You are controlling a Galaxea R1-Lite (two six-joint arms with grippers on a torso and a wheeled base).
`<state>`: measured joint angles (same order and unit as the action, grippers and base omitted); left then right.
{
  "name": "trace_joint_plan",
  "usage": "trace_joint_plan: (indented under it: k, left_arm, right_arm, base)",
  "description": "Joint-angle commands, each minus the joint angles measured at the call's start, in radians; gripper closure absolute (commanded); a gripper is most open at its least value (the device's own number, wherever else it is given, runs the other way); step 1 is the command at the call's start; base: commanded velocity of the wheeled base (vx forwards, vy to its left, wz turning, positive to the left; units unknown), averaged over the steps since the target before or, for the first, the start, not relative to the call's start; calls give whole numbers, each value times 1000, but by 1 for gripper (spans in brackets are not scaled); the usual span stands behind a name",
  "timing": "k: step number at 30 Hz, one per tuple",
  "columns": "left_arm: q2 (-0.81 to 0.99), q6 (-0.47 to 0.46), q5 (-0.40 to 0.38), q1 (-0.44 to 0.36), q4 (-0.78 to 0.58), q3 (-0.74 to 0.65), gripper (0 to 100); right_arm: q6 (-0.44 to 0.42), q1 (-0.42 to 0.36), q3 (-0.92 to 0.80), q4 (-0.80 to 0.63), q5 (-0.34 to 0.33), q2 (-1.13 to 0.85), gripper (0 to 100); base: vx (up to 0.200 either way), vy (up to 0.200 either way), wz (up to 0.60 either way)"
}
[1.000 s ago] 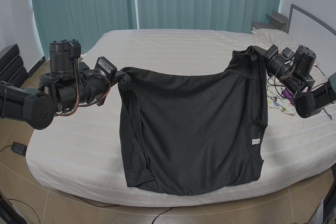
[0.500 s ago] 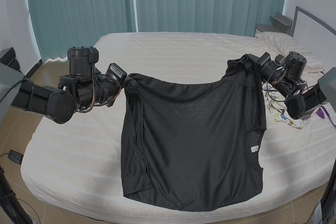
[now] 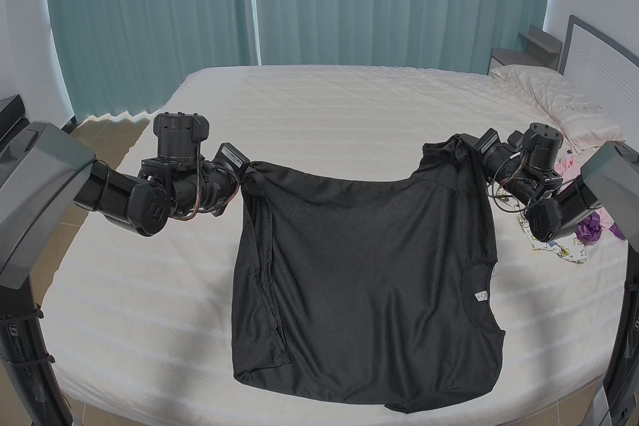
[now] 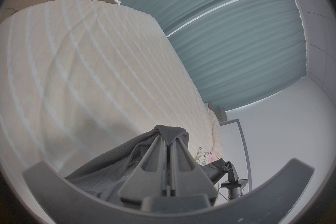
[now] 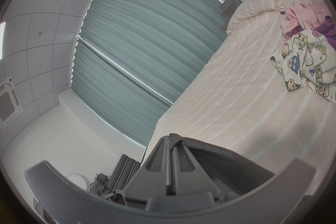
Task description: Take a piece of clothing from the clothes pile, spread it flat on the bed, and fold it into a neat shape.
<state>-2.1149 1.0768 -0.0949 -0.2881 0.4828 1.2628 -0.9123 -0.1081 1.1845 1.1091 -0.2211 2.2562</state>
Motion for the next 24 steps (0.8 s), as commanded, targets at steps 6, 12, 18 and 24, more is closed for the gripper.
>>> trace_joint_plan:
  k: [6,12,18,24]
  left_arm:
    - [-165,8,7,35,-1,119,0]
    - [-278,-8,60,56,-4,221,0]
    - [-338,-37,106,83,-46,297,0]
    - [-326,-43,106,93,-84,288,0]
  right_arm:
    - [-5,1,75,-20,20,123,0]
    - [-5,11,238,-144,115,235,0]
    - [1,25,346,-227,224,333,0]
    - [40,51,294,-238,221,341,0]
  base:
    - [0,0,0]
    - [0,0,0]
    - [0,0,0]
    - [0,0,0]
